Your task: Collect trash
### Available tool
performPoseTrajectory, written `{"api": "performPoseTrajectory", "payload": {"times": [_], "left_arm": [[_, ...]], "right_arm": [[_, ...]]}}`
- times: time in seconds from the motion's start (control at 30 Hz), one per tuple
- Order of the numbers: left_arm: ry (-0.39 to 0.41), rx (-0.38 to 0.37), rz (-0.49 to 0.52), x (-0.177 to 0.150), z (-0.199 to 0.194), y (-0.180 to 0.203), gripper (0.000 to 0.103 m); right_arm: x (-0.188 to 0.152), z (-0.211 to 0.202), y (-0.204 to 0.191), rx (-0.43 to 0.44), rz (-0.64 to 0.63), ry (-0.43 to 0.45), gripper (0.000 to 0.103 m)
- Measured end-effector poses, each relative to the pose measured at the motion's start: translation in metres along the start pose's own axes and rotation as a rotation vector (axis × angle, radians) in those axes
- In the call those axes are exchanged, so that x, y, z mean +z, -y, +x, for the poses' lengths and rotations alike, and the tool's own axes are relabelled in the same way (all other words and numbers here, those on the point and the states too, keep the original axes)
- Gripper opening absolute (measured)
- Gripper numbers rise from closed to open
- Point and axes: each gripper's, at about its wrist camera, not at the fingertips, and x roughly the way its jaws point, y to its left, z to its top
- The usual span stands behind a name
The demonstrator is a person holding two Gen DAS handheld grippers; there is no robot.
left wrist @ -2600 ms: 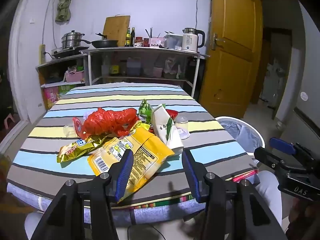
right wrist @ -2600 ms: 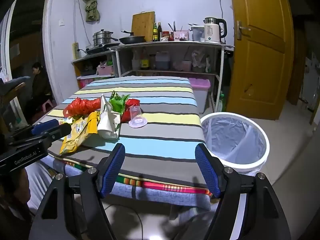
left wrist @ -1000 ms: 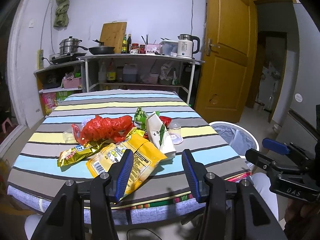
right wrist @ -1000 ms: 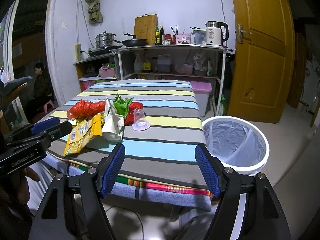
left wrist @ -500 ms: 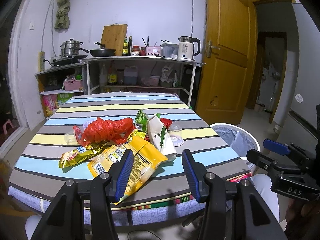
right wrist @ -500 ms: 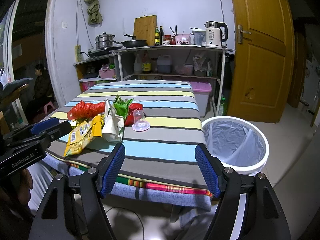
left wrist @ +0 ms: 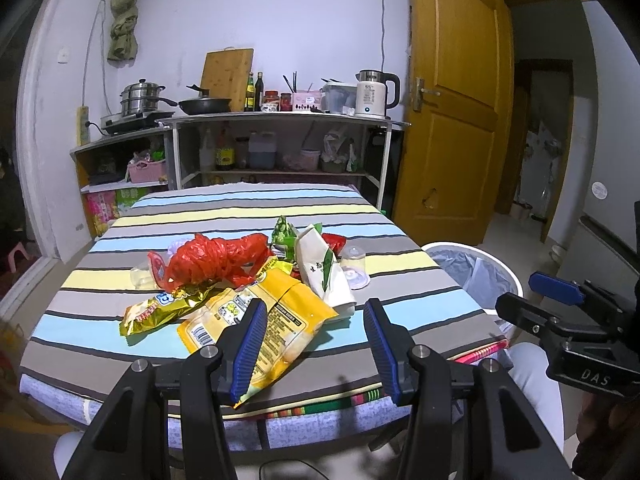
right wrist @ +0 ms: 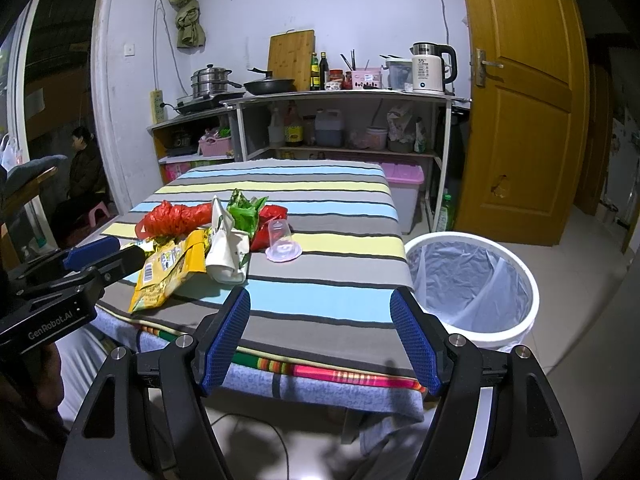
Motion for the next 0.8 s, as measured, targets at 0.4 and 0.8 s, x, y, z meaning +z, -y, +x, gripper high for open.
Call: {"api": "performPoseTrajectory", "payload": {"times": [0.4, 0.8], "left_arm": [[-0.004, -0.010, 0.005, -0.0011, 0.0020, -0.0005, 0.050], [-0.008, -0.006, 0.006, -0.0014, 0.0037, -0.0029, 0.050]], "right_arm": [[-0.0010, 0.0003, -0.0006, 0.000, 0.000, -0.002, 0.073], [0.0016, 0.0074, -0.0033, 0.005, -0.003, -0.021, 0.073]]}}
